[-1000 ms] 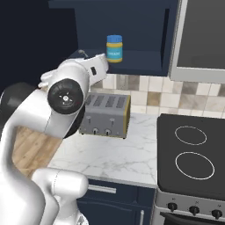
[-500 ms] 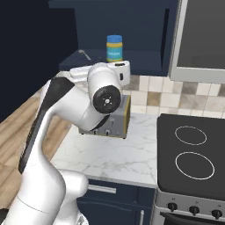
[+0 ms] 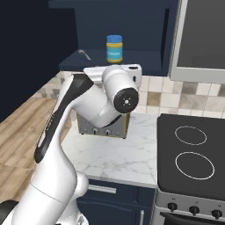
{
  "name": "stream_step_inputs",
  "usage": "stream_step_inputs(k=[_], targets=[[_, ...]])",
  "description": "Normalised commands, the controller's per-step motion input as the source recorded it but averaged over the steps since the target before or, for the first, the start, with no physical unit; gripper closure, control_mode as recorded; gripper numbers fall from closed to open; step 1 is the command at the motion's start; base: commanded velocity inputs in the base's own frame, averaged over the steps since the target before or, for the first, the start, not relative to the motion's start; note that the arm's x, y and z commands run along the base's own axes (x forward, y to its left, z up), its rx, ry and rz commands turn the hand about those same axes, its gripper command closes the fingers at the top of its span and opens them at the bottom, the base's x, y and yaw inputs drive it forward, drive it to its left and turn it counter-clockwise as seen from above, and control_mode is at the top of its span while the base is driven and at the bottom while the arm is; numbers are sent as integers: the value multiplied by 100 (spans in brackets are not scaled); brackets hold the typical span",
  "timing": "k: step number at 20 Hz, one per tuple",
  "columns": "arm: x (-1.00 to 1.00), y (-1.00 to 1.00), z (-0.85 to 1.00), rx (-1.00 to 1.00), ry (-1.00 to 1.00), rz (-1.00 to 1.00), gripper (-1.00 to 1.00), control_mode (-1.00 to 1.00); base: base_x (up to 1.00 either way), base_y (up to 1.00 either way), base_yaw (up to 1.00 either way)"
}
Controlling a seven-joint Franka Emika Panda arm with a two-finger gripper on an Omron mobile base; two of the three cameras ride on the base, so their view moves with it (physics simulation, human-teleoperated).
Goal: The dining table condiment station is running low on mayonnaise. Refill the condiment station by opening the cabinet and taking the mayonnaise from the cabinet and placing it on the dining table.
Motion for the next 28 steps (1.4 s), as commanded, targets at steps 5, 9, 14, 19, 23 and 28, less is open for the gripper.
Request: stream_step_inputs(k=[5, 9, 14, 19, 23, 28], targets=[[28, 0, 14, 0, 0, -7, -100, -100, 0, 0, 0], [31, 0, 32, 0, 6, -8, -100, -100, 0, 0, 0], [41, 0, 23, 0, 13, -9, -100, -100, 0, 0, 0], [61, 0, 5, 0, 6, -4, -100, -100, 0, 0, 0], [59, 0, 28, 0, 2, -3, -100, -100, 0, 0, 0], [55, 1, 6, 0, 0, -2, -100, -100, 0, 0, 0]])
